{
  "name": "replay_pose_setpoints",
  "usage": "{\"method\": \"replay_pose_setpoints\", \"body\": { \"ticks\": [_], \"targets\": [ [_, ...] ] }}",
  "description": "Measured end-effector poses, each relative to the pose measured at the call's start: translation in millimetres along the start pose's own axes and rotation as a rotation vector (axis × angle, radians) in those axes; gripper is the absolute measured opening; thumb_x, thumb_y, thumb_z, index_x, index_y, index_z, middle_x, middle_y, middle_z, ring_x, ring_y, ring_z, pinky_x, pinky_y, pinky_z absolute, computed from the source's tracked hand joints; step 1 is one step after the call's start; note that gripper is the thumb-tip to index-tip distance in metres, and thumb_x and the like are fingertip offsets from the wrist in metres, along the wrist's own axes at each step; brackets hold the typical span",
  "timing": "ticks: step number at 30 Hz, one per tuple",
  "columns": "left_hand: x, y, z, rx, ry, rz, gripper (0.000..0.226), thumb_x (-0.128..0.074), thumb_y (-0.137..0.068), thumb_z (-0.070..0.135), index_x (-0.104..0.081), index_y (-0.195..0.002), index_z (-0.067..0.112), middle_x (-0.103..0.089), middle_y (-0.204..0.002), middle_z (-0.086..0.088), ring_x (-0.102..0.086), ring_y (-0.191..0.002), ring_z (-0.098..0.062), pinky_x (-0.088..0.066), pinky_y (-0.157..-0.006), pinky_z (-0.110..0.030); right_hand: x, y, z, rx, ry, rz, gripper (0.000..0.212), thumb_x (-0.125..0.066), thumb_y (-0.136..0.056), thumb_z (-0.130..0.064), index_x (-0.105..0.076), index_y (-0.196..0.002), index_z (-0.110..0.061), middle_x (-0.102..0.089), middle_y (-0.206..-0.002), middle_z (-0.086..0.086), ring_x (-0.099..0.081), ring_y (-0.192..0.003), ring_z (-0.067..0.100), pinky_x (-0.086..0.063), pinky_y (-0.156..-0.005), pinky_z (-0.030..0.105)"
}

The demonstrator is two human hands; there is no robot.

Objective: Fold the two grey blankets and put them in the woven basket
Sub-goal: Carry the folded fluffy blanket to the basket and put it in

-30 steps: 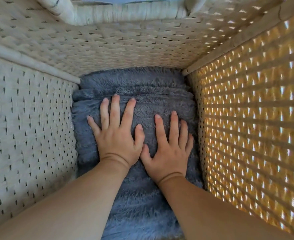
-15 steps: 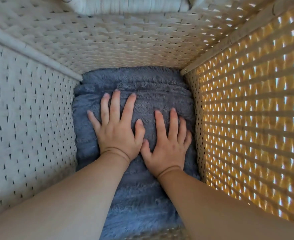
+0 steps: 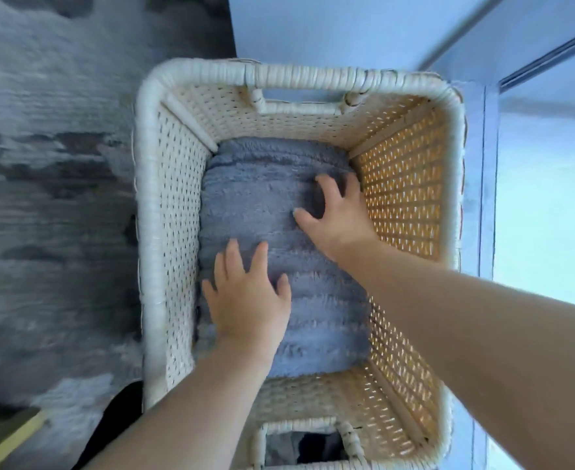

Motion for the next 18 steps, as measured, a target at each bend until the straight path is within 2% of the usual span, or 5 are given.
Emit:
{"method": "replay_pose_setpoints", "body": {
  "ticks": [3, 6, 9, 11, 18],
  "targets": [
    [-22.0, 14.2, -12.1, 0.169, -0.033, -0.323, 0.112, -0.055, -0.070, 0.077, 0.026, -0.141, 0.046, 0.036, -0.151, 0.004, 0.015, -0.144, -0.036, -0.028, -0.107, -0.062, 10.9, -18.8, -10.1, -0.093, -0.024, -0.189, 0.093, -0.052, -0.076, -0.075, 0.002, -0.147, -0.049, 0.008, -0.161, 0.010, -0.030, -0.139, 0.038, -0.045, -0.103, 0.044],
    [-39.8, 10.5, -18.4, 0.216, -0.060, -0.471, 0.142, -0.069, -0.053, 0.078, 0.055, -0.114, 0.047, 0.056, -0.134, 0.006, 0.026, -0.140, -0.042, -0.027, -0.106, -0.066, 0.7, -27.8, -13.1, -0.087, 0.096, -0.393, 0.109, -0.056, -0.067, -0.081, 0.016, -0.144, -0.052, 0.017, -0.159, 0.014, -0.031, -0.137, 0.045, -0.042, -0.104, 0.050],
    [-51.7, -4.3, -21.6, 0.230, -0.092, -0.545, 0.150, -0.073, -0.046, 0.077, 0.062, -0.100, 0.043, 0.070, -0.116, 0.002, 0.031, -0.137, -0.045, -0.022, -0.105, -0.067, -11.9, -39.1, -8.6, -0.081, 0.175, -0.437, 0.116, -0.059, -0.063, -0.081, 0.022, -0.141, -0.053, 0.020, -0.159, 0.013, -0.016, -0.142, 0.047, -0.033, -0.111, 0.053],
    [-63.7, -13.1, -25.3, 0.252, -0.118, -0.610, 0.154, -0.074, -0.044, 0.078, 0.066, -0.095, 0.039, 0.074, -0.102, 0.000, 0.035, -0.134, -0.046, -0.017, -0.106, -0.068, -21.0, -47.1, -6.4, -0.080, 0.197, -0.437, 0.118, -0.060, -0.062, -0.082, 0.021, -0.141, -0.053, 0.018, -0.159, 0.012, -0.014, -0.143, 0.047, -0.031, -0.112, 0.051],
    [-112.0, -57.2, -39.6, 0.336, -0.201, -0.714, 0.161, -0.076, -0.040, 0.077, 0.070, -0.085, 0.026, 0.074, -0.097, -0.008, 0.034, -0.132, -0.050, -0.010, -0.108, -0.067, -60.4, -82.6, -1.5, -0.111, 0.229, -0.330, 0.116, -0.070, -0.069, -0.066, 0.015, -0.146, -0.049, 0.018, -0.158, 0.014, 0.010, -0.142, 0.049, -0.020, -0.112, 0.059]
  ]
}}
Point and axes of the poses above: each hand's wrist, its own y-axis away from the middle knuckle, its own x-axis out of the back of the hand, z = x × y, the point moved 6 cm from there along -y, towards the middle knuckle
